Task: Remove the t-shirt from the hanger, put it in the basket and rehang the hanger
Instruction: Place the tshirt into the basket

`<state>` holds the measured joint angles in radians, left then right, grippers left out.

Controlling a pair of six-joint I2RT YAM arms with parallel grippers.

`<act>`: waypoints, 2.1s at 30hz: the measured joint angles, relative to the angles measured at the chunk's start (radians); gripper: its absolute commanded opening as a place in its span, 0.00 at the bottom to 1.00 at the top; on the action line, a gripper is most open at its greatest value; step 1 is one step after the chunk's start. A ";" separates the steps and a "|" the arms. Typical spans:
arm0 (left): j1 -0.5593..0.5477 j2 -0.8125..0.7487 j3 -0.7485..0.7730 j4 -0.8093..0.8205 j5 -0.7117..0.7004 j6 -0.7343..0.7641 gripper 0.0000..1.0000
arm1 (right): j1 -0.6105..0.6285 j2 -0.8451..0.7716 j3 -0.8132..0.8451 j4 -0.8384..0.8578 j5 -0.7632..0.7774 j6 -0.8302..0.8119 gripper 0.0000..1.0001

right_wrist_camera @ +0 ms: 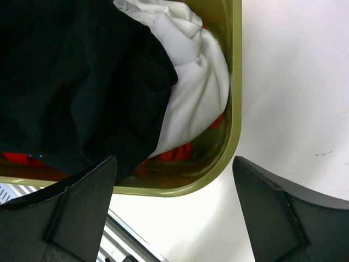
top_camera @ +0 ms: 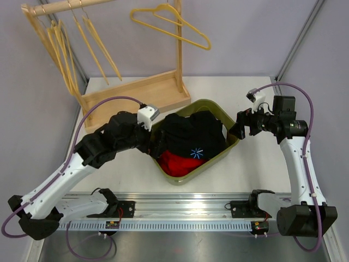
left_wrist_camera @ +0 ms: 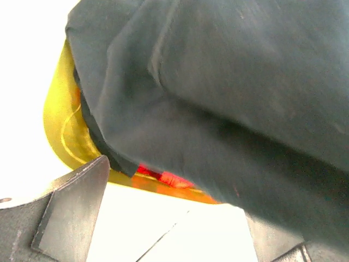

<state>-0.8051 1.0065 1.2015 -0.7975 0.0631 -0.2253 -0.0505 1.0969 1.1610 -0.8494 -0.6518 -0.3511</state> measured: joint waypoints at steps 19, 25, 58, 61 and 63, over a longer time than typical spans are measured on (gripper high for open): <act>0.000 -0.189 -0.038 -0.017 -0.012 -0.025 0.99 | -0.003 -0.002 -0.010 0.014 -0.016 0.008 0.94; 0.000 -0.193 -0.067 -0.009 -0.016 -0.034 0.99 | -0.003 -0.002 -0.013 0.014 -0.019 0.008 0.95; 0.011 -0.048 -0.068 0.255 -0.013 -0.055 0.99 | -0.015 -0.027 -0.021 0.014 -0.023 0.015 0.95; 0.011 -0.176 -0.069 0.255 -0.050 -0.045 0.99 | -0.015 -0.027 -0.021 0.018 -0.015 0.038 1.00; 0.011 -0.263 -0.114 0.270 -0.088 -0.046 0.99 | -0.015 -0.032 -0.021 0.034 0.009 0.063 1.00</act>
<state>-0.7937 0.7433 1.0870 -0.5274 -0.0250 -0.2710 -0.0654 1.0653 1.1400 -0.8158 -0.6430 -0.2878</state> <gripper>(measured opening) 0.987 0.989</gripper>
